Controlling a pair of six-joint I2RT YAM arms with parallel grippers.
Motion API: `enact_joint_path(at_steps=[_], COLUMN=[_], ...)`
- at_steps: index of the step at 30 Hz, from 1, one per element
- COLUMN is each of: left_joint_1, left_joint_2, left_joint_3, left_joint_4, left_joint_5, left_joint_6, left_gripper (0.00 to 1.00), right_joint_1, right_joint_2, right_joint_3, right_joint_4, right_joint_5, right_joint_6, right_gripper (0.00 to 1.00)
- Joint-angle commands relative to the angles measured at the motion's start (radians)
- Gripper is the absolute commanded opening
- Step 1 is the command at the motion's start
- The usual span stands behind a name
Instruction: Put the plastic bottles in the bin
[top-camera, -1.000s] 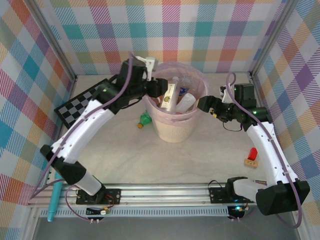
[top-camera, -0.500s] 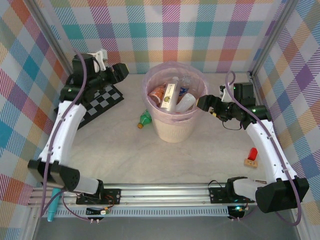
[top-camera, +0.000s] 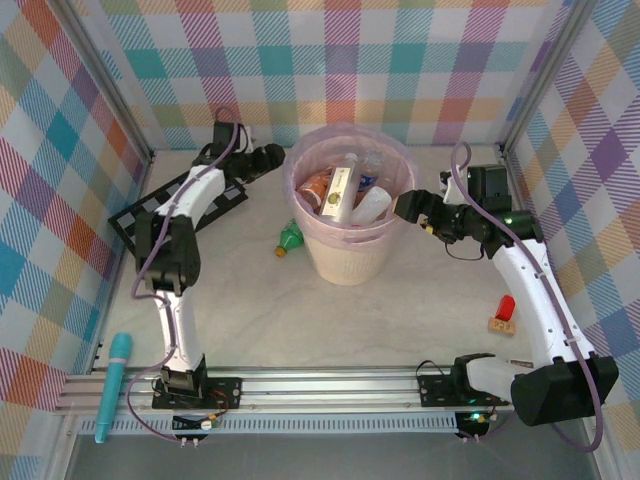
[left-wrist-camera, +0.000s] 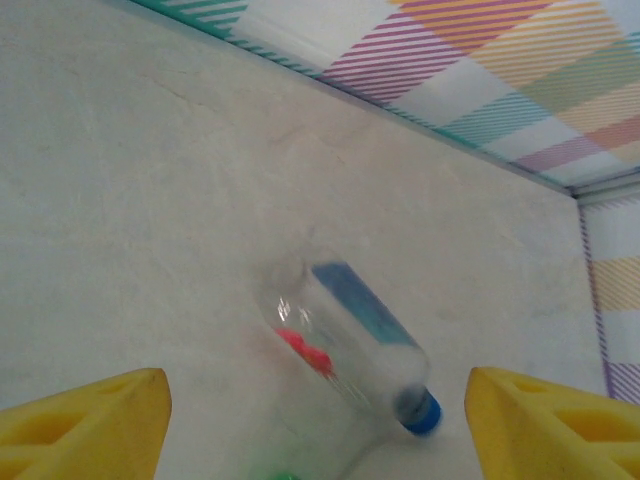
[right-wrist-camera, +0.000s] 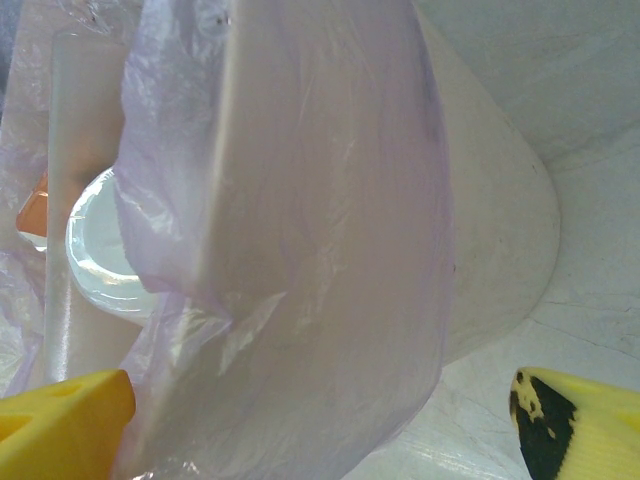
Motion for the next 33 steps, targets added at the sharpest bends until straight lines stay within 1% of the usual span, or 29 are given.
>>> enact_joint_path(at_steps=[1, 5, 10, 13, 18, 20, 22, 28, 33], left_joint_1=[-0.04, -0.071, -0.105, -0.121, -0.141, -0.147, -0.15, -0.15, -0.149], left_joint_2=[0.1, 0.234, 0.332, 0.391, 0.481, 0.5, 0.507, 0.478, 0.371], left_joint_3=[0.137, 0.251, 0.342, 0.417, 0.527, 0.545, 0.547, 0.485, 0.323], left_joint_4=[0.035, 0.033, 0.017, -0.068, -0.161, -0.186, -0.206, -0.204, -0.11], left_joint_5=[-0.002, -0.007, -0.009, -0.038, -0.049, -0.06, -0.082, -0.13, -0.146], left_joint_6=[0.031, 0.049, 0.07, 0.104, 0.142, 0.158, 0.17, 0.187, 0.189], left_gripper=[0.81, 0.86, 0.91, 0.92, 0.92, 0.92, 0.89, 0.74, 0.64], right_joint_1=[0.009, 0.008, 0.009, 0.008, 0.008, 0.008, 0.008, 0.008, 0.008], right_joint_2=[-0.011, -0.006, 0.004, 0.01, 0.016, 0.016, 0.017, 0.016, 0.016], right_joint_3=[-0.016, -0.021, -0.018, -0.018, -0.021, -0.023, -0.022, -0.026, -0.027], right_joint_4=[-0.054, -0.059, -0.069, -0.071, -0.068, -0.066, -0.067, -0.065, -0.062], right_joint_5=[0.01, 0.012, 0.024, 0.025, 0.03, 0.031, 0.035, 0.034, 0.03], right_joint_6=[-0.011, -0.014, -0.03, -0.036, -0.037, -0.038, -0.037, -0.031, -0.027], right_gripper=[0.96, 0.96, 0.96, 0.96, 0.96, 0.96, 0.96, 0.96, 0.96])
